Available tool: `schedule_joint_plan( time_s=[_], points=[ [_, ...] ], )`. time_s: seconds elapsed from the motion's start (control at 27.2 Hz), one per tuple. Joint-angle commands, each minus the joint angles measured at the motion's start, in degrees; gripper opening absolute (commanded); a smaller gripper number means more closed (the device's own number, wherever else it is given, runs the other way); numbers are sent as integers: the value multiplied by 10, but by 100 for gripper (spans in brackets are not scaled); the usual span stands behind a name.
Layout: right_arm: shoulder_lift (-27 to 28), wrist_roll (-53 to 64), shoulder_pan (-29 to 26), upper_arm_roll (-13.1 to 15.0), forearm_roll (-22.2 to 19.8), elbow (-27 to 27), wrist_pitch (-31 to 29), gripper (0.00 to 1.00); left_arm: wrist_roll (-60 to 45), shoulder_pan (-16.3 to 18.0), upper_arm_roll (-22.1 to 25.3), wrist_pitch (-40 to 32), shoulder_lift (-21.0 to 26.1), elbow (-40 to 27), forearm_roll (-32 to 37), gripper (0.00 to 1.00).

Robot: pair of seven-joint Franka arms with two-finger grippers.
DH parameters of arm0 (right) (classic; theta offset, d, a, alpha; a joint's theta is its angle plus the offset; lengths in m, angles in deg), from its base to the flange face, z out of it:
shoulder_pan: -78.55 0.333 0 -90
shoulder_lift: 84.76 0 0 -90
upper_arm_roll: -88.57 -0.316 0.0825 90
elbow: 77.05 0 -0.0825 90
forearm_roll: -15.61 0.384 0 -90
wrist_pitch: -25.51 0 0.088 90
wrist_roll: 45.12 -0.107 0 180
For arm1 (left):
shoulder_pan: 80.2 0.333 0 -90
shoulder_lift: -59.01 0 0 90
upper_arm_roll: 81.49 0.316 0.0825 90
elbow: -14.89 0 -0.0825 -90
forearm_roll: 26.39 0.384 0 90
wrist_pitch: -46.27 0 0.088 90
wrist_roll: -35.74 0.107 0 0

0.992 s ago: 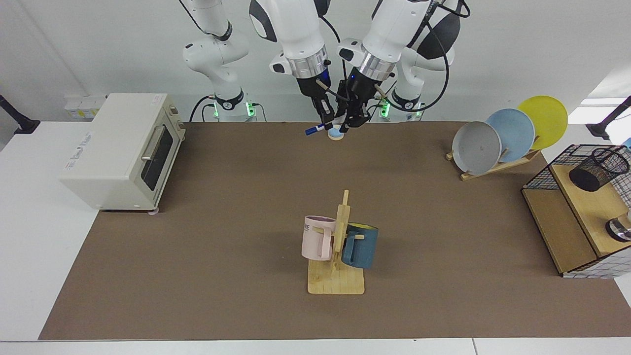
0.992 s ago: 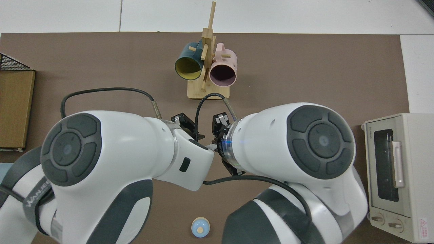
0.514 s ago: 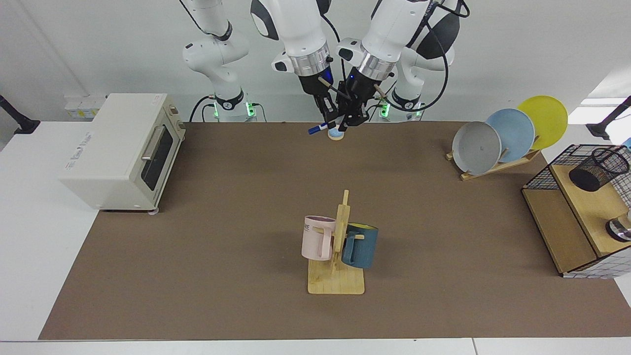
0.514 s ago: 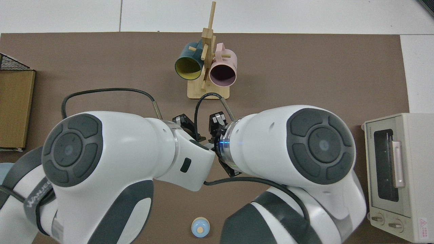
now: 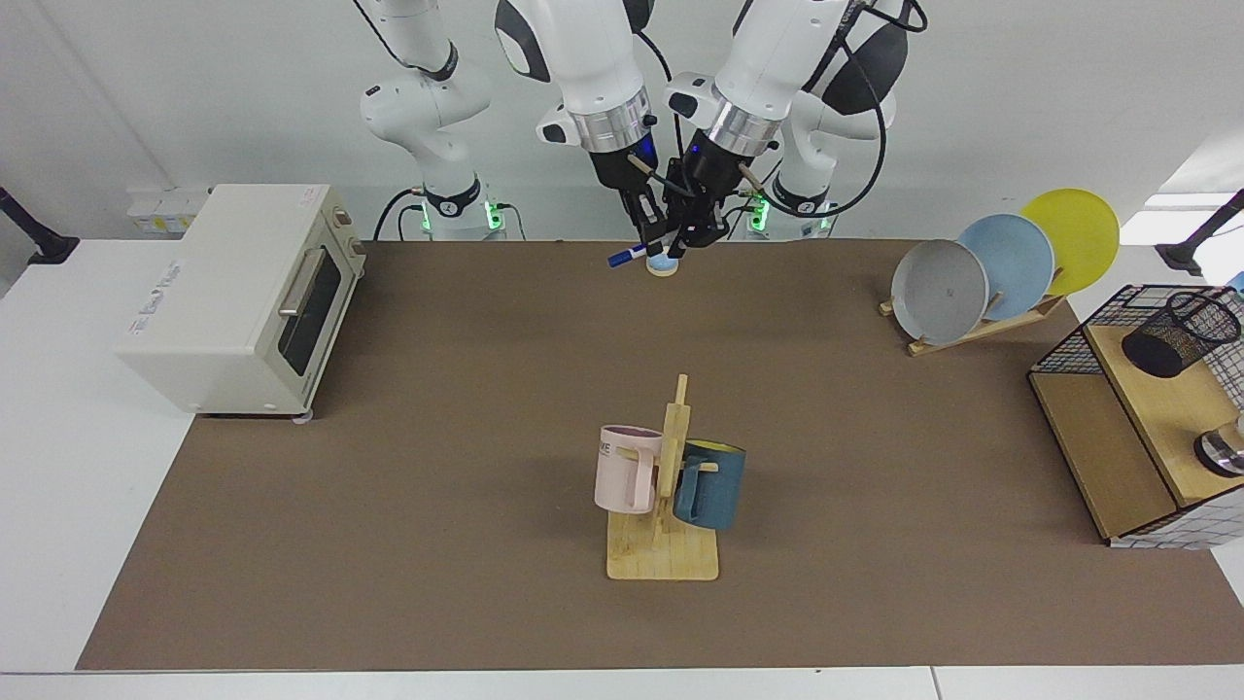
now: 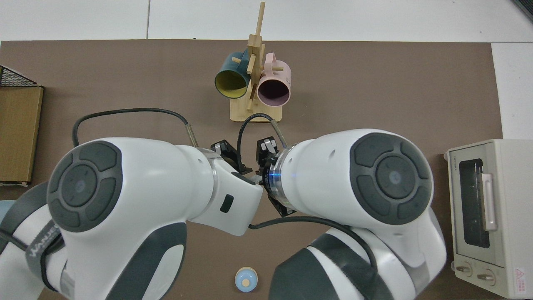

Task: Put markers into pen holder

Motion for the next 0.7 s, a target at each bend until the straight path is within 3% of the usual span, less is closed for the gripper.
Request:
schedule_joint_plan(
  time_s=[0.0, 0.07, 0.26, 0.66],
  points=[
    [2, -17, 0, -3, -1, 6, -19, 0, -5, -4, 4, 4, -11, -9, -5, 34],
    [2, -17, -1, -3, -1, 6, -19, 0, -5, -4, 4, 5, -11, -9, -5, 29],
    [2, -17, -1, -3, -1, 7, -19, 0, 5, -4, 5, 4, -11, -9, -4, 0],
    [2, -15, -1, -3, -1, 7, -19, 0, 2, -5, 5, -2, -12, -8, 5, 0]
  ],
)
